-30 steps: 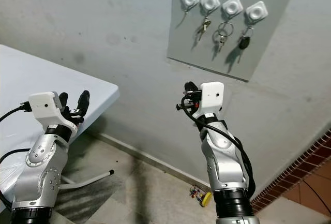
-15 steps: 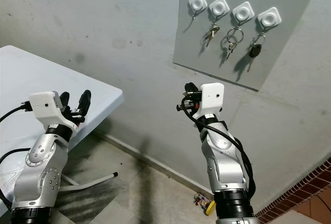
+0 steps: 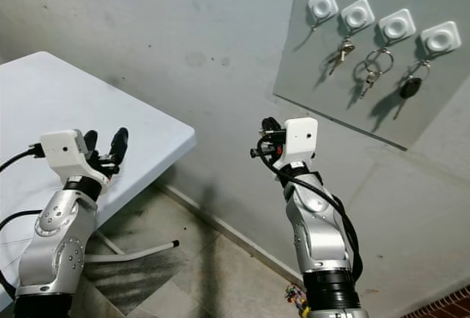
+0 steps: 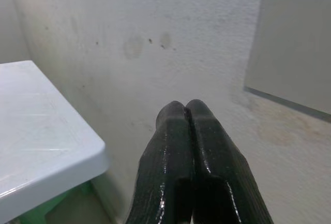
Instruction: Hang keys on a hook
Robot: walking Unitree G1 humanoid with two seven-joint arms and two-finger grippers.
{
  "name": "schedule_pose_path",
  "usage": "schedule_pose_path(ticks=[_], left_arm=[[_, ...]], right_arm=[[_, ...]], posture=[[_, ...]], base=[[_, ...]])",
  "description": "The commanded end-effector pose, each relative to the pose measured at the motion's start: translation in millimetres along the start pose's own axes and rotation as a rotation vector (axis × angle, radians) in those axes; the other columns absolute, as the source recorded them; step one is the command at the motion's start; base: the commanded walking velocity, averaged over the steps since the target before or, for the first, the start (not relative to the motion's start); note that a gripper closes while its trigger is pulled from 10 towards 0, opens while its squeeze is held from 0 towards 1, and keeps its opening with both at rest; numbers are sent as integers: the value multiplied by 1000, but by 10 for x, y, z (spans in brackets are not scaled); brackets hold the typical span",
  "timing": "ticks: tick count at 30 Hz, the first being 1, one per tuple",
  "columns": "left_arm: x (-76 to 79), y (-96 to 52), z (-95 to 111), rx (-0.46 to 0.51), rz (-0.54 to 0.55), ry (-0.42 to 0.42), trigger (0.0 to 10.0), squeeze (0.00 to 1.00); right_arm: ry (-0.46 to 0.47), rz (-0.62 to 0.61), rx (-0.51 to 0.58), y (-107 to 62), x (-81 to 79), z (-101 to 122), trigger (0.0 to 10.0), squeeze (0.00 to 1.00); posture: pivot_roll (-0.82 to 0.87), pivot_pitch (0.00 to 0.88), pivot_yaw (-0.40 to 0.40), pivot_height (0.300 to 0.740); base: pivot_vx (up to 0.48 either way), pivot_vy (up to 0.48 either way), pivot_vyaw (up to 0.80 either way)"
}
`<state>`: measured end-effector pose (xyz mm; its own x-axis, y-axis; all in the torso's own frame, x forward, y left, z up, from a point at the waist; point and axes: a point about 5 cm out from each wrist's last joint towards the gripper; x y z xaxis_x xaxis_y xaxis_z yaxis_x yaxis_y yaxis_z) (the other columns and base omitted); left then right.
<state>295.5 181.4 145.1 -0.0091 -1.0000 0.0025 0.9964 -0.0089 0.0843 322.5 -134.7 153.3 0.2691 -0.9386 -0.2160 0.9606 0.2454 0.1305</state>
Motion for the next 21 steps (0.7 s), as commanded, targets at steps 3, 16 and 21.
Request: schedule_pose_path(ticks=[3,16,21], left_arm=[[13,0,50,16,-6,16,10000,0],[15,-3,44,15,-4,14,10000,0],[13,-8,43,15,-4,18,10000,0]], right_arm=[[-9,16,15,2,-27,55,10000,0],[-1,10,-1,10,-19,42,10000,0],[-2,15,15,2,-28,57,10000,0]], posture=[[-84,0,-42,740],[-83,0,-43,740],[-83,0,-43,740]], base=[[270,0,0],[258,0,-475],[256,0,-93]])
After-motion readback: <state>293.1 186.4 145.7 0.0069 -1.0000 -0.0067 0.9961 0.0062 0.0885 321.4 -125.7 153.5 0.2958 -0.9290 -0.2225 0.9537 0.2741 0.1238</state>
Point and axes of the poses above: a point about 5 cm out from each wrist's last joint towards the gripper, its own y axis pointing out of the wrist towards the gripper, its own z axis along the axis of the wrist's last joint, x = y × z, and after that the axes turned 10 degrees about y, right-handed
